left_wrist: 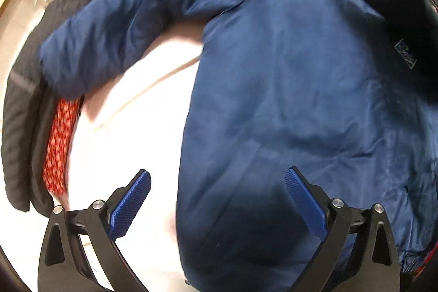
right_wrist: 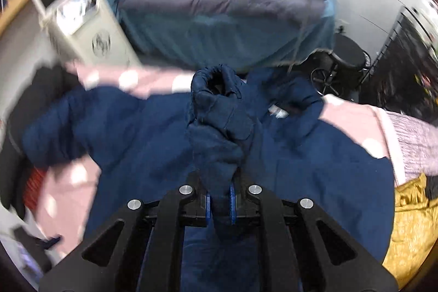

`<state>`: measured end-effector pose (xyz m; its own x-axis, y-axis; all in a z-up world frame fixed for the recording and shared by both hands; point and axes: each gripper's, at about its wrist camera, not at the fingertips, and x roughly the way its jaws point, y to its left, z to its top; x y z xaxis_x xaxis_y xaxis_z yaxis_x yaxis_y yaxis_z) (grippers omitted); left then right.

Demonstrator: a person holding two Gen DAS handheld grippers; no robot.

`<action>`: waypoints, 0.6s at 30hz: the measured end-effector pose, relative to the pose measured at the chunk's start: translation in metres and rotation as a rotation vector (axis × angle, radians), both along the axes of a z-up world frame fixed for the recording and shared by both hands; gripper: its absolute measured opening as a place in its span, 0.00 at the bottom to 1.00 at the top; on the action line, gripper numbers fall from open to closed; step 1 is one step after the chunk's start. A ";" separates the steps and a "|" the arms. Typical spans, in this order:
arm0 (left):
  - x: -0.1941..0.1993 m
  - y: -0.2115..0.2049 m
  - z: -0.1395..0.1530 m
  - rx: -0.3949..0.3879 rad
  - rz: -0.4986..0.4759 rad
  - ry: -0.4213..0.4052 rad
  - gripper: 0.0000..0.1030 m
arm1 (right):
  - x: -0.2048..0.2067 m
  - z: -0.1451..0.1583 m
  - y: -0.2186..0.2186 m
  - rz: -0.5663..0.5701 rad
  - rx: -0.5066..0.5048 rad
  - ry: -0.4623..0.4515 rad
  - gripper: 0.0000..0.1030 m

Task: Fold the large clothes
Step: 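Grasp a navy jacket sleeve cuff with the right gripper and fold it across the body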

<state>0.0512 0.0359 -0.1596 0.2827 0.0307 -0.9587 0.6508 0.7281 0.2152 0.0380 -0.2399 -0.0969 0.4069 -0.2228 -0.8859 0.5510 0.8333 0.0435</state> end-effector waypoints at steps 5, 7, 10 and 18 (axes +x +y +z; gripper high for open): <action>0.002 0.011 -0.014 0.023 0.017 0.020 0.94 | 0.018 -0.052 0.024 0.045 0.000 0.095 0.18; 0.004 0.010 -0.016 0.024 0.015 0.023 0.94 | 0.022 -0.063 0.030 0.063 -0.005 0.125 0.51; 0.007 0.003 -0.016 0.027 0.002 0.021 0.94 | 0.017 -0.070 0.038 0.093 0.019 0.128 0.74; 0.024 -0.040 0.001 -0.017 -0.051 -0.002 0.94 | -0.055 -0.049 0.021 0.074 0.299 -0.062 0.74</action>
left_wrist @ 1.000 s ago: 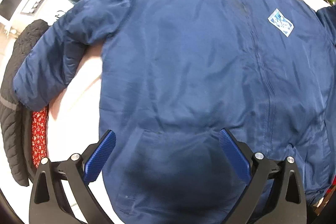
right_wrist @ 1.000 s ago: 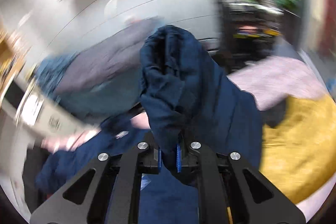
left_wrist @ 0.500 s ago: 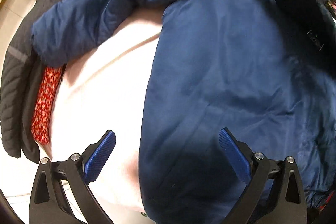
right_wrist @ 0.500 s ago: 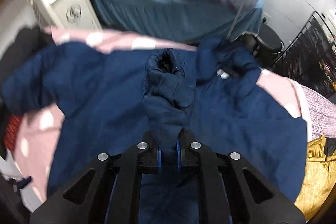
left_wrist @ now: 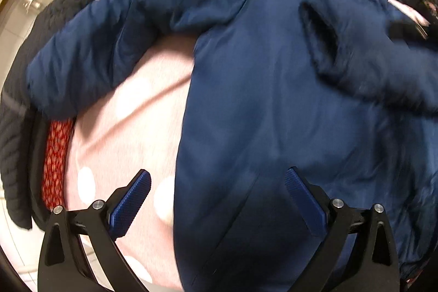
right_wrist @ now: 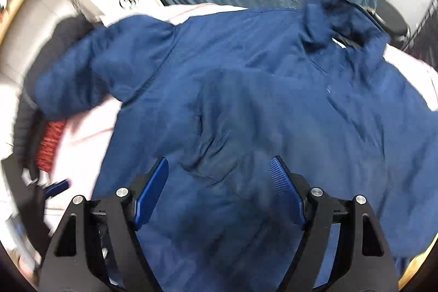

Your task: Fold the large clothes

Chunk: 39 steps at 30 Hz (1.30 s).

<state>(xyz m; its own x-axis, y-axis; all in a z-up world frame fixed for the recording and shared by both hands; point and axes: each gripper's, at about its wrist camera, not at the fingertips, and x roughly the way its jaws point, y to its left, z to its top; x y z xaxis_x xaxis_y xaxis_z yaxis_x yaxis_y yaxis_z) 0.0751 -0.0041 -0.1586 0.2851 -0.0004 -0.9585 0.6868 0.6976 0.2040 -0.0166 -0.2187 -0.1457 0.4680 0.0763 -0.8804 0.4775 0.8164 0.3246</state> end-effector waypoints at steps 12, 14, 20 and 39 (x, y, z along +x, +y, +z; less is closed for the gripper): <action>-0.038 -0.179 0.006 -0.073 -0.379 -0.070 0.89 | -0.098 -0.035 -0.089 -0.242 -0.370 0.336 0.76; -0.052 -0.202 -0.014 -0.025 -0.428 -0.083 0.89 | -0.109 -0.052 -0.097 -0.245 -0.316 0.370 0.76; -0.050 -0.222 -0.074 0.099 -0.412 0.002 0.93 | -0.113 -0.088 -0.091 -0.155 -0.363 0.450 0.77; -0.024 -0.205 -0.087 0.054 -0.249 0.171 0.95 | -0.082 -0.107 -0.083 -0.224 -0.407 0.551 0.78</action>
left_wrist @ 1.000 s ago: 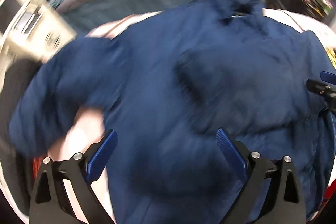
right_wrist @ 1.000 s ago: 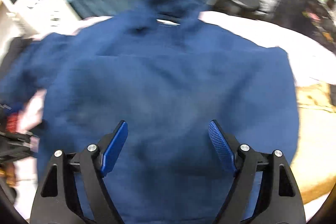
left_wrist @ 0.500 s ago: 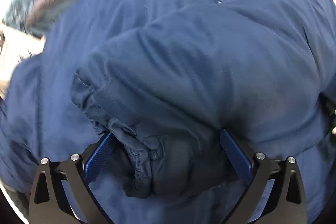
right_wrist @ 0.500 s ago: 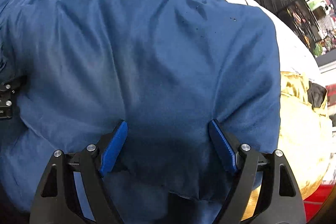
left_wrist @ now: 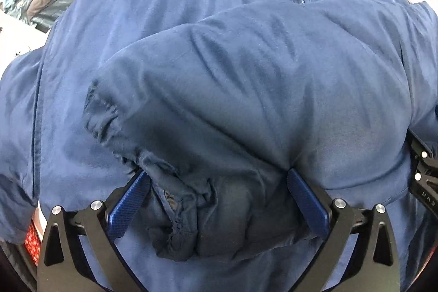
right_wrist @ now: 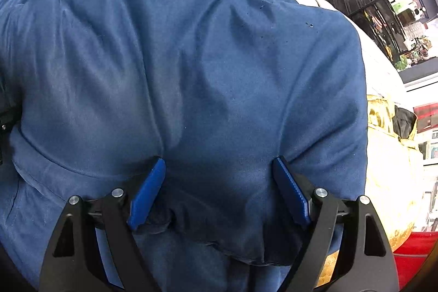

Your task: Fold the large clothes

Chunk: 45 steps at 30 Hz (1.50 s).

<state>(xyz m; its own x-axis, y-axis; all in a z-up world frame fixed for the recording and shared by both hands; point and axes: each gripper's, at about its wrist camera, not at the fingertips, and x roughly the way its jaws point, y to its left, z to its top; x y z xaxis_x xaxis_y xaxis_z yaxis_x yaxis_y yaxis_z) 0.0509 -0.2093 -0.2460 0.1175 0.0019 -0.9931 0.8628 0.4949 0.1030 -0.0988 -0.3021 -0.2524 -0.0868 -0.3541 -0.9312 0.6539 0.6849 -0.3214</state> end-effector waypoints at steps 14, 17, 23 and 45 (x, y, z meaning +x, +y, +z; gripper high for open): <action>0.011 0.147 0.069 -0.192 0.309 -0.034 0.94 | -0.023 0.069 0.089 -0.074 0.102 -0.201 0.78; 0.026 0.190 0.071 -0.213 0.389 -0.036 0.94 | -0.018 0.073 0.117 -0.026 0.117 -0.208 0.78; 0.076 0.293 0.070 -0.260 0.693 0.003 0.94 | -0.007 0.074 0.159 0.071 0.129 -0.194 0.78; 0.254 0.400 0.096 -0.338 0.802 -0.253 0.50 | 0.004 0.086 0.198 0.071 0.103 -0.160 0.78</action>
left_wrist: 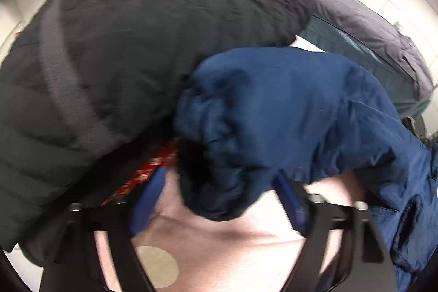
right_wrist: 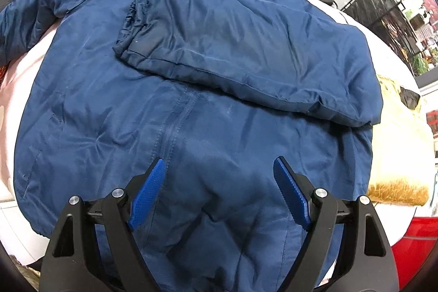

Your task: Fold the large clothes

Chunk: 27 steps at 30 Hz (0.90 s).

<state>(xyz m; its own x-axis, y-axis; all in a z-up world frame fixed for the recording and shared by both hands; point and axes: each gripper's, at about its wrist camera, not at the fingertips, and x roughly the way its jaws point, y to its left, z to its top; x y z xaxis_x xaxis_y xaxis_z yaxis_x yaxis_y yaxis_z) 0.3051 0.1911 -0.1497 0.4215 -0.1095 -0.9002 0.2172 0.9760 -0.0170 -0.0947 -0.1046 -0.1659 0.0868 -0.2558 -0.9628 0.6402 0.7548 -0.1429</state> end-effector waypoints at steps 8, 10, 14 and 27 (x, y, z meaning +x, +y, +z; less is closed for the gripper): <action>0.005 -0.018 0.089 -0.102 -0.097 -0.089 0.10 | 0.001 0.001 -0.002 -0.022 0.020 -0.025 0.78; 0.008 -0.019 0.121 -0.102 -0.100 -0.147 0.10 | 0.004 0.003 -0.001 -0.018 0.021 -0.034 0.78; 0.032 0.001 0.179 -0.074 -0.045 -0.261 0.09 | 0.009 0.006 -0.004 -0.018 0.029 -0.059 0.78; -0.015 -0.102 0.180 -0.031 -0.250 -0.282 0.09 | -0.015 0.003 -0.027 -0.113 0.059 -0.095 0.78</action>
<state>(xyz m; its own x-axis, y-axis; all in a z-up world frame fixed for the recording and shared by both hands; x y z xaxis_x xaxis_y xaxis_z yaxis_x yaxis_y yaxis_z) 0.2896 0.0896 0.0306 0.6089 -0.2656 -0.7475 0.4488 0.8923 0.0486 -0.1101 -0.1311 -0.1627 0.1515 -0.2123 -0.9654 0.7303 0.6823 -0.0354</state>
